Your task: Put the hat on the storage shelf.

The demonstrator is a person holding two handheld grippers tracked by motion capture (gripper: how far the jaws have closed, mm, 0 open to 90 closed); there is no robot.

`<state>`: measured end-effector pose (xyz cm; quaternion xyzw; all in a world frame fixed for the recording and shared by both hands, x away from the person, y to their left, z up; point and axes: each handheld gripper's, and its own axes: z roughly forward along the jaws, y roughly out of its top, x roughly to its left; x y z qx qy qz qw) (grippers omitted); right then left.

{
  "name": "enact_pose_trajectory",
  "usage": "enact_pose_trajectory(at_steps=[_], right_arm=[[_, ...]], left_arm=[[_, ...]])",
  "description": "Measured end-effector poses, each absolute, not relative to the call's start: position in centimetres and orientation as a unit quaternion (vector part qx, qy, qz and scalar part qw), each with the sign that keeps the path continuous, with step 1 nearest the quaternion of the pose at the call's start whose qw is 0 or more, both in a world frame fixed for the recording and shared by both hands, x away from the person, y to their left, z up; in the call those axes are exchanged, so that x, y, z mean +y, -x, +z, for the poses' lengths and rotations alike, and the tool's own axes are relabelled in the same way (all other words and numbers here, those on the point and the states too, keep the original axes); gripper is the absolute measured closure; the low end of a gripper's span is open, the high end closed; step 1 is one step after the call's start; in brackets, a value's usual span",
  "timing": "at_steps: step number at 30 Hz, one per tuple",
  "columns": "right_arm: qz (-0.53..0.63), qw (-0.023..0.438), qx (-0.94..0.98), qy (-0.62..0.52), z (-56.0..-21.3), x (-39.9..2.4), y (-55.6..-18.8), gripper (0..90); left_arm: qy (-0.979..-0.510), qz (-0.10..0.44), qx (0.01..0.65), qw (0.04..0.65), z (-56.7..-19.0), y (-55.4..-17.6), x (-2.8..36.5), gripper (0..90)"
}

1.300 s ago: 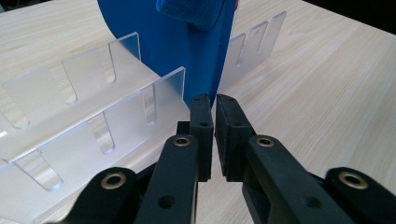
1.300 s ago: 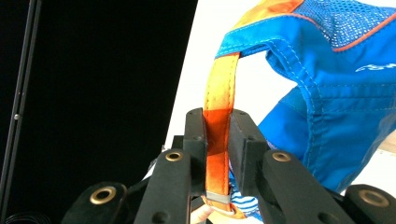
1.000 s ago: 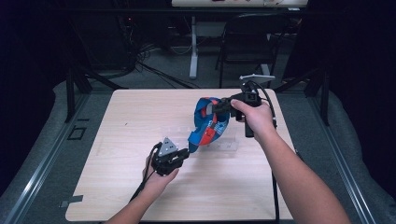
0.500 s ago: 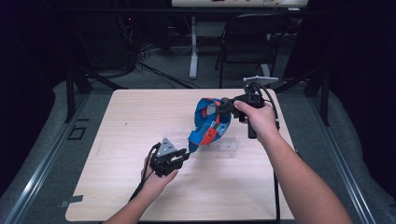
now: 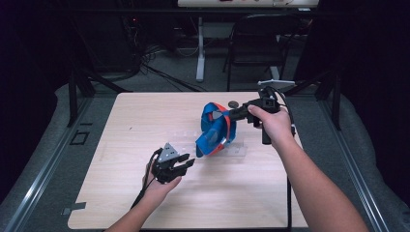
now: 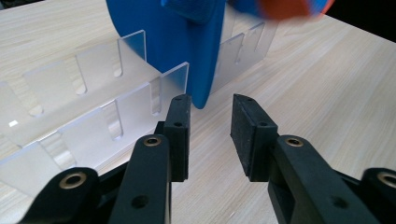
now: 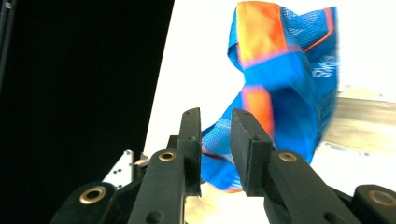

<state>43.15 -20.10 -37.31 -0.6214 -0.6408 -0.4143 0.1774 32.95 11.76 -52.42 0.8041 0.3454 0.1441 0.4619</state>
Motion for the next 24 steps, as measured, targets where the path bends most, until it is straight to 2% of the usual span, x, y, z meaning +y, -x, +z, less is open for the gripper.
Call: enact_pose_trajectory(at_steps=[14, 24], right_arm=[[-0.395, 0.161, -0.646, 0.633, -38.4, -21.7, -42.3, 69.8], [-0.382, 0.155, -0.65, 0.639, -40.0, -22.1, -41.4, 67.6]], left_arm=[[-0.802, 0.144, 0.359, 0.455, -52.7, -33.0, 12.8, 59.5], [-0.804, 0.144, 0.365, 0.446, -53.0, -32.8, 13.9, 56.9]])
